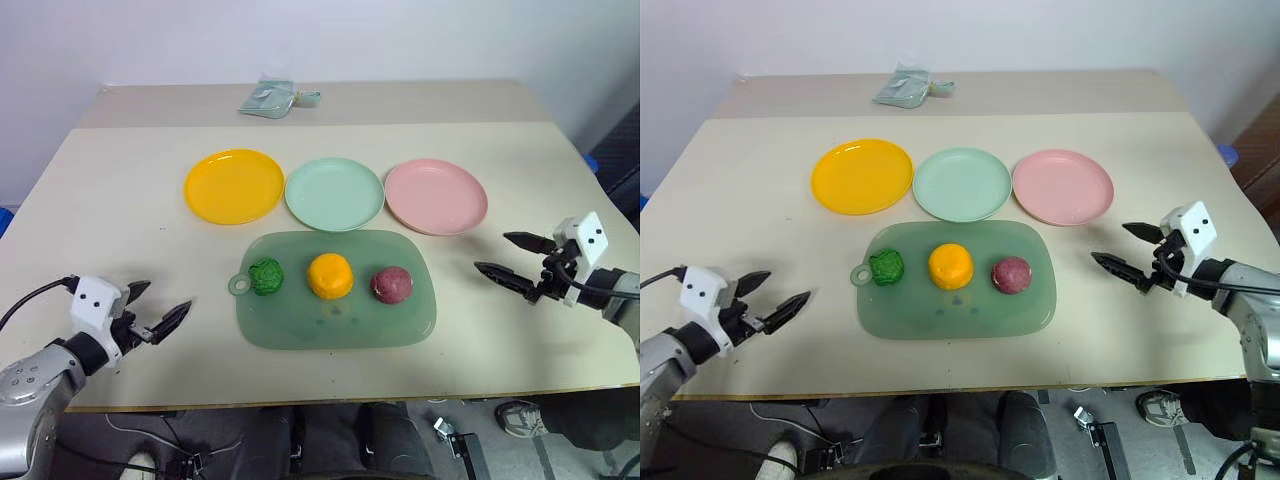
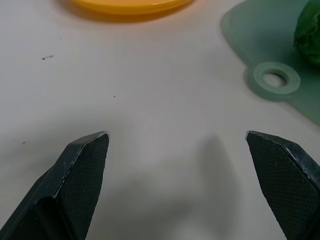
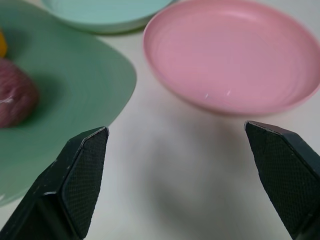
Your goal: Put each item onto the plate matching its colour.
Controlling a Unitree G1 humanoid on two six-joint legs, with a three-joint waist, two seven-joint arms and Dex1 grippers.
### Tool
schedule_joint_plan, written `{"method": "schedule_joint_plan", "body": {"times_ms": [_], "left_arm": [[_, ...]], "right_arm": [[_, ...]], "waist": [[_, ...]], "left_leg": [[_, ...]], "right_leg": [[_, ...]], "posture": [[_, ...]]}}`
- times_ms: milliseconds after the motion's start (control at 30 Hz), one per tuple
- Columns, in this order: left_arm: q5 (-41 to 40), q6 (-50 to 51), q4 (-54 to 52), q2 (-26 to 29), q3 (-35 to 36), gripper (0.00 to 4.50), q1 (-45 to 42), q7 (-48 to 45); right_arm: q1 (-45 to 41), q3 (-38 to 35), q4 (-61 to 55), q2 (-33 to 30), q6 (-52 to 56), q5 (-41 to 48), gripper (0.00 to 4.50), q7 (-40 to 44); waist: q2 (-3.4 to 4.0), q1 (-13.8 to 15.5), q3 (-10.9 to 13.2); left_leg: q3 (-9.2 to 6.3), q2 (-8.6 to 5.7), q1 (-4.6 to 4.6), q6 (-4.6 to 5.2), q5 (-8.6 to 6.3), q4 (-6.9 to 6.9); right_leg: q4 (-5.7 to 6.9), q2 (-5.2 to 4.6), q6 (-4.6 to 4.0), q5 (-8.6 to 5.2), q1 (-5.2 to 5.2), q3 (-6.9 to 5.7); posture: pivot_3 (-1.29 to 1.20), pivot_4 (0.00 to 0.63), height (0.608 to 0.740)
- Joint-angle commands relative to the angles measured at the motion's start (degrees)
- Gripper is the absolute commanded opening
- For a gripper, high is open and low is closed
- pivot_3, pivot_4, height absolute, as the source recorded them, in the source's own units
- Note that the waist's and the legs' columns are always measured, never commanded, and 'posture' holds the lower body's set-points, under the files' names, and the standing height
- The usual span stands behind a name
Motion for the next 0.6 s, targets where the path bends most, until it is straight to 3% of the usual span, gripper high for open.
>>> {"method": "schedule_joint_plan", "body": {"times_ms": [33, 367, 600], "left_arm": [[-0.58, 0.02, -1.81, 0.06, 1.72, 4.5, 0.02, 0.41], [-5.01, 3.47, -2.95, 1.6, 0.61, 4.5, -6.08, -1.61], [-7.18, 6.82, -3.57, 5.06, -10.65, 4.5, -16.77, -10.27]], "right_arm": [[-1.29, 0.48, -1.06, 0.91, -0.94, -0.73, 4.45, -0.56], [-0.03, -0.41, -4.54, 3.57, -1.45, -1.25, 4.45, -3.35], [4.51, -3.23, -9.22, 5.42, -1.08, 0.0, 4.45, -5.43]], "waist": [[0.0, -0.02, 0.0], [0.0, 0.05, 0.0], [0.01, 0.31, -0.01]], "left_leg": [[0.0, 0.0, 0.0, 0.0, 0.0, 0.0], [0.0, -0.02, 0.0, 0.0, 0.01, -0.01], [0.0, -0.09, 0.0, 0.02, 0.02, 0.01]], "right_leg": [[0.0, 0.0, 0.0, 0.0, 0.0, 0.0], [0.01, 0.0, 0.05, 0.03, 0.0, -0.01], [0.04, 0.01, 0.07, 0.04, 0.04, -0.04]], "posture": [[0.0, 0.15, 0.74], [0.0, 0.15, 0.74], [0.0, 0.15, 0.74]]}}
